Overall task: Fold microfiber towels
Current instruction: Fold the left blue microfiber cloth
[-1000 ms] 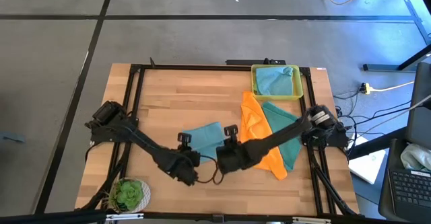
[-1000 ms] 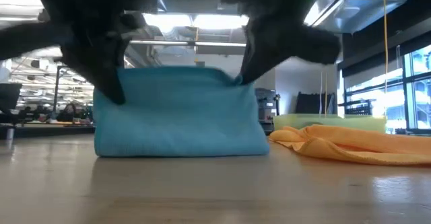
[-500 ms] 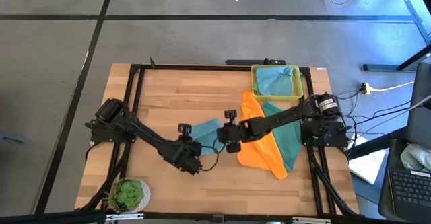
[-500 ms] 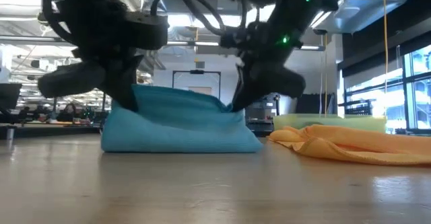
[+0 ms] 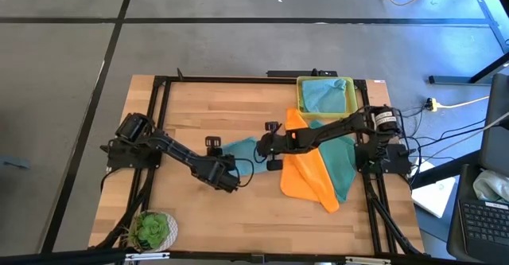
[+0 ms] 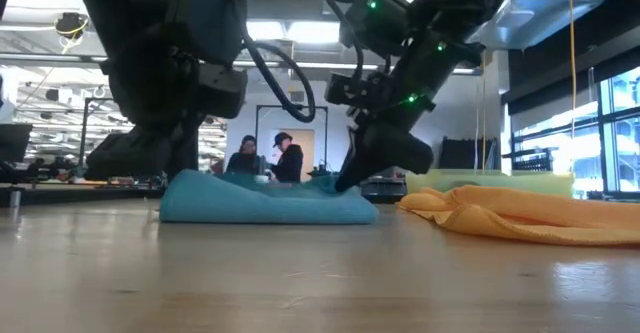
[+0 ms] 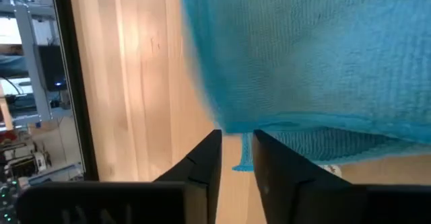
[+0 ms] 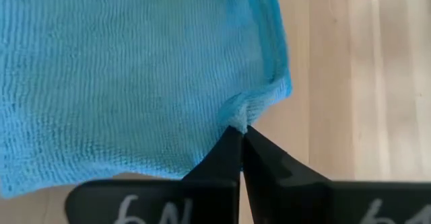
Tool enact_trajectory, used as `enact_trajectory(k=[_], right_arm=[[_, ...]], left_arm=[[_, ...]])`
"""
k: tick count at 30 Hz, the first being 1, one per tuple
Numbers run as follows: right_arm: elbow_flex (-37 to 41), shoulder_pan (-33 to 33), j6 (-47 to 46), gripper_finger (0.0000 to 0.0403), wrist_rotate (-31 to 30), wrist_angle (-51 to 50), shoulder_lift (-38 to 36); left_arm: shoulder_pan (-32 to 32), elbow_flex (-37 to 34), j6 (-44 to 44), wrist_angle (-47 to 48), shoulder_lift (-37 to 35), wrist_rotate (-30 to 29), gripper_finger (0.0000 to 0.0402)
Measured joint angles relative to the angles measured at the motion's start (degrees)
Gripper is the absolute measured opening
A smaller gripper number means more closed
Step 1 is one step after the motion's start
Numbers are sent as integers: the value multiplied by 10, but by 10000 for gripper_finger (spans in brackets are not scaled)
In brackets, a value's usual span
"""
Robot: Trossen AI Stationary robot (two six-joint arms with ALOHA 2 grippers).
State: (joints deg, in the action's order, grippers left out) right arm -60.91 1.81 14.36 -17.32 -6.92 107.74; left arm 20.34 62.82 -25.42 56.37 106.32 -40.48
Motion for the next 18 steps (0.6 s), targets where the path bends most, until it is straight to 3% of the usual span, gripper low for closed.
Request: enact_trajectory(k=[11,18], right_arm=[[2,-34,44,76,25,80,0],[2,-69,12,107,55,80,0]], left_arm=[[24,0,-68,10,0,-14,93],[62,0,-170,133,-1,-35,92]])
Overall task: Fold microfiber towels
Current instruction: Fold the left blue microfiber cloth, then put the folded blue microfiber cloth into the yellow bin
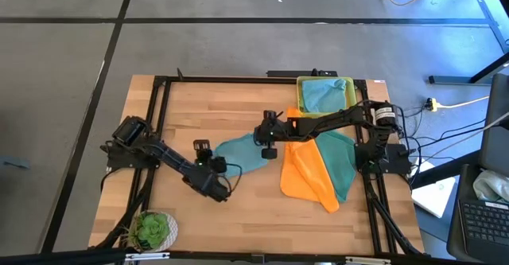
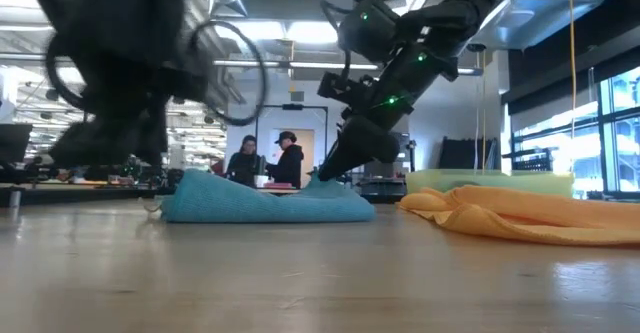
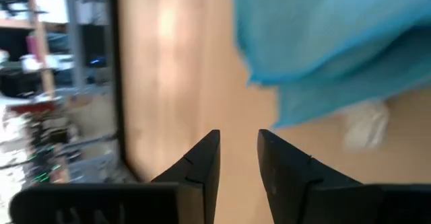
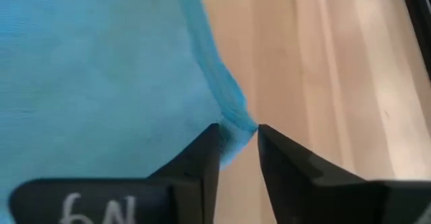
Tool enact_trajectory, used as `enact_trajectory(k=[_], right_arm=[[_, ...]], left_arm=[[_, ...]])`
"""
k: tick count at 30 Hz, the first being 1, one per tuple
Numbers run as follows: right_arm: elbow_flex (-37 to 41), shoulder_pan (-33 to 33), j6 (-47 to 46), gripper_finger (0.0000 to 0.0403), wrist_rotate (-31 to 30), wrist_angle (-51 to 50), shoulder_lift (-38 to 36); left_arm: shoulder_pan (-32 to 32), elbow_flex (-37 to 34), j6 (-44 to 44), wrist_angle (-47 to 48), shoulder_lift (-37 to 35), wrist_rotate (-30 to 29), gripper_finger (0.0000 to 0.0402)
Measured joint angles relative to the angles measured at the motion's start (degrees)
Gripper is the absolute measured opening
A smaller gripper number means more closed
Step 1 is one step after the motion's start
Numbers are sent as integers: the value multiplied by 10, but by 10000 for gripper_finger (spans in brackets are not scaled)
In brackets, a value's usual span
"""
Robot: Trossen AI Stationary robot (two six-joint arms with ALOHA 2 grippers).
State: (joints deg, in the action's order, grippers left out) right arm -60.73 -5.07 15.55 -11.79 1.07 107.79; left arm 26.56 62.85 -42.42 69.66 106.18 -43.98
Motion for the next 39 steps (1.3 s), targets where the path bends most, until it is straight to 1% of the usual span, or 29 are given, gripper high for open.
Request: enact_trajectory(k=[3,5,7,9,11,13,15,17,19,23,28,31,35,37,39], right_arm=[[0,-11,-12,120,-1,-5,0],[0,-16,-15,130,0,-3,0],[0,-16,-15,139,0,1,0],[0,-16,-15,147,0,6,-1],[0,-15,-17,154,7,10,-9],[0,-12,-31,160,36,19,-25],[-2,-5,-63,164,92,60,-35],[-2,5,-116,165,153,98,-36],[-3,23,-152,165,178,137,-22],[-14,70,-168,165,162,124,18],[-69,105,-220,165,137,131,55],[-122,120,-230,165,123,122,95],[-216,125,-251,165,61,43,158],[-264,117,-277,165,59,-7,190],[-307,109,-302,165,73,-38,216]], left_arm=[[21,0,-68,70,-10,-16,92],[36,0,-101,78,-23,-39,94],[54,0,-113,48,-37,-71,95],[70,0,-94,-4,-51,-94,96],[80,1,-60,-50,-63,-95,96],[84,1,-38,-79,-69,-79,96],[86,-1,-34,-98,-69,-61,96],[93,-10,-40,-125,-69,-50,96],[103,-27,-55,-152,-69,-46,96],[130,-61,-88,-193,-69,-74,96],[157,-87,-156,-178,-69,-64,96],[175,-95,-209,-176,-69,-75,96],[201,-101,-264,-165,-69,-82,96],[217,-101,-298,-153,-69,-82,96],[233,-101,-326,-148,-69,-82,96]])
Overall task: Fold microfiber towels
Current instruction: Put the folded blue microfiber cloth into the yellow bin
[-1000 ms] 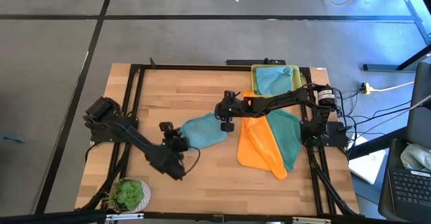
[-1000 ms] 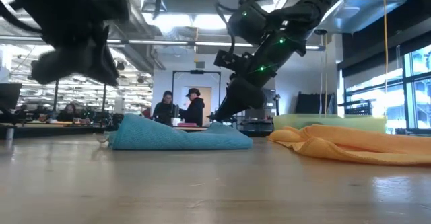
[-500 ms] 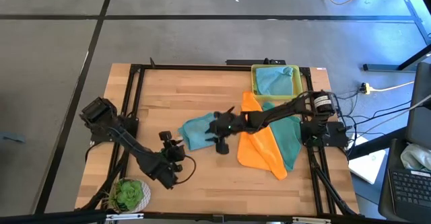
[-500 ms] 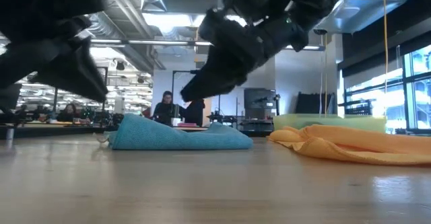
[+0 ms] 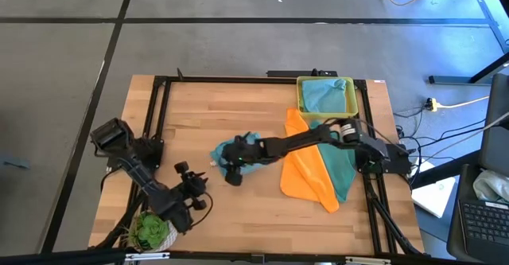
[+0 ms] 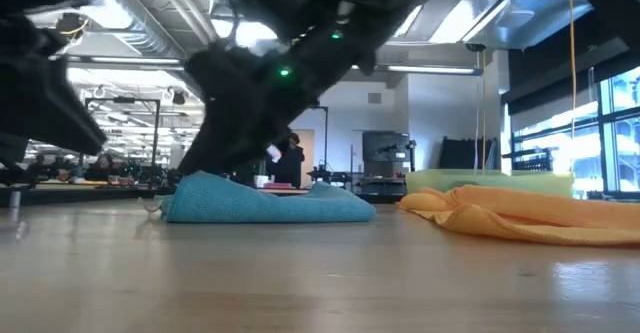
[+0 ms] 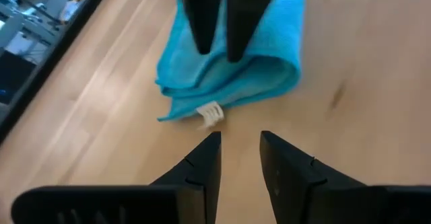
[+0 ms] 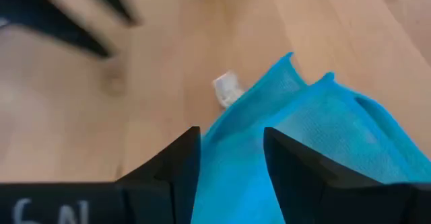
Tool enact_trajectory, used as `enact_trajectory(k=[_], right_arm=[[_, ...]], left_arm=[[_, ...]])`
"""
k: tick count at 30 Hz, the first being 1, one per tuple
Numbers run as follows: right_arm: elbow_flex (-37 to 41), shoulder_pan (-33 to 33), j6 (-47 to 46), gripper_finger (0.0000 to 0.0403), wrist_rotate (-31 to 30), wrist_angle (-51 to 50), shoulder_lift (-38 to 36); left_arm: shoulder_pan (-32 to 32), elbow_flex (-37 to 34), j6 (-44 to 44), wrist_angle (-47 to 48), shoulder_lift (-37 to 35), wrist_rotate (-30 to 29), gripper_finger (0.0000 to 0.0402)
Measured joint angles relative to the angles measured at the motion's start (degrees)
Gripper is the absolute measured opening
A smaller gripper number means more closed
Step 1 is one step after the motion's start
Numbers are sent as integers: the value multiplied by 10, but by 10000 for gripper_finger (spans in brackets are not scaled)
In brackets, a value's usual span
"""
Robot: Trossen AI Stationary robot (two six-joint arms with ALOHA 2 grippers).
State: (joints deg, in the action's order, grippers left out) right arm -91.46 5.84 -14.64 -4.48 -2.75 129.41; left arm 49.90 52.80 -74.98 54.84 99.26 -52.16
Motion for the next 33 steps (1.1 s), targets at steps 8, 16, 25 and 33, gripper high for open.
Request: enact_trajectory(k=[8,16,25,33], right_arm=[[-130,-4,-42,165,-11,-194,60],[-144,-3,-45,163,-20,-213,63],[-135,-4,-12,63,-26,-221,63],[-146,11,51,16,-3,-174,59]], left_arm=[[55,0,-89,-1,0,-38,96],[78,0,-120,-28,0,-43,96],[80,0,-115,-45,0,-43,96],[80,0,-115,-45,0,-48,96]])
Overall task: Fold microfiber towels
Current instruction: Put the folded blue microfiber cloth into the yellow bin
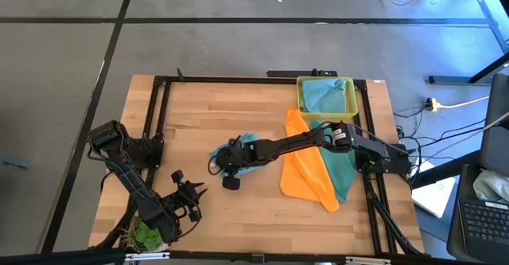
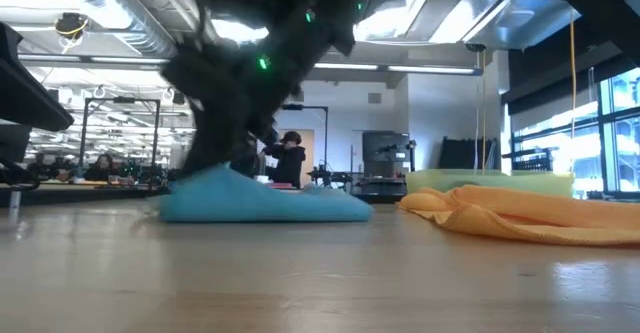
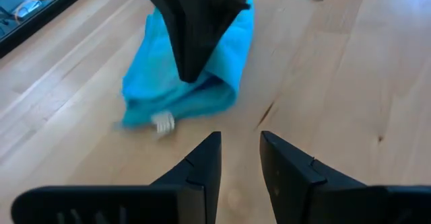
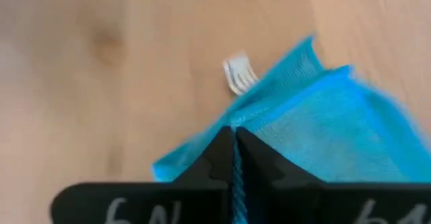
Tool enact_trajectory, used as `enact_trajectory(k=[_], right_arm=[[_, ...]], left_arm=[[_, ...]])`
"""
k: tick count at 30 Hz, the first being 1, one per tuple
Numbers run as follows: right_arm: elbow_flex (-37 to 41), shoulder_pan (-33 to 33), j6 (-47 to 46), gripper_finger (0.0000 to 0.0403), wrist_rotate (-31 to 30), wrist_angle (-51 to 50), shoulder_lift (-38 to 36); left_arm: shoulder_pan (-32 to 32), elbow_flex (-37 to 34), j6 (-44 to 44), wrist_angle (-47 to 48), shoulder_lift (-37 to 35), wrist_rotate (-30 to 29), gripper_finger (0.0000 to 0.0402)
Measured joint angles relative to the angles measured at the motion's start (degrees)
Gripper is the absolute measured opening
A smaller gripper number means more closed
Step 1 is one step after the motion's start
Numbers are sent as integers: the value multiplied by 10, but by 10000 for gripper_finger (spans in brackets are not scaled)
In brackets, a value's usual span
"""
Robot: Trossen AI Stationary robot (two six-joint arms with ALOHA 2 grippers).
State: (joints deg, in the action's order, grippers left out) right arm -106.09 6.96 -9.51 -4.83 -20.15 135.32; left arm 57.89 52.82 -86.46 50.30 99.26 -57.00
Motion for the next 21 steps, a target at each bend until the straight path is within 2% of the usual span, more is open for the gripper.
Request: enact_trajectory(k=[6,11,16,21], right_arm=[[-32,21,53,8,27,19,-1],[-32,24,45,16,33,22,-1],[-23,28,39,16,77,35,16],[-23,61,103,7,80,70,23]], left_arm=[[0,0,0,-1,0,-4,96],[0,0,0,-1,0,-4,96],[0,0,0,-1,0,-3,96],[0,0,-1,-2,0,1,96]])
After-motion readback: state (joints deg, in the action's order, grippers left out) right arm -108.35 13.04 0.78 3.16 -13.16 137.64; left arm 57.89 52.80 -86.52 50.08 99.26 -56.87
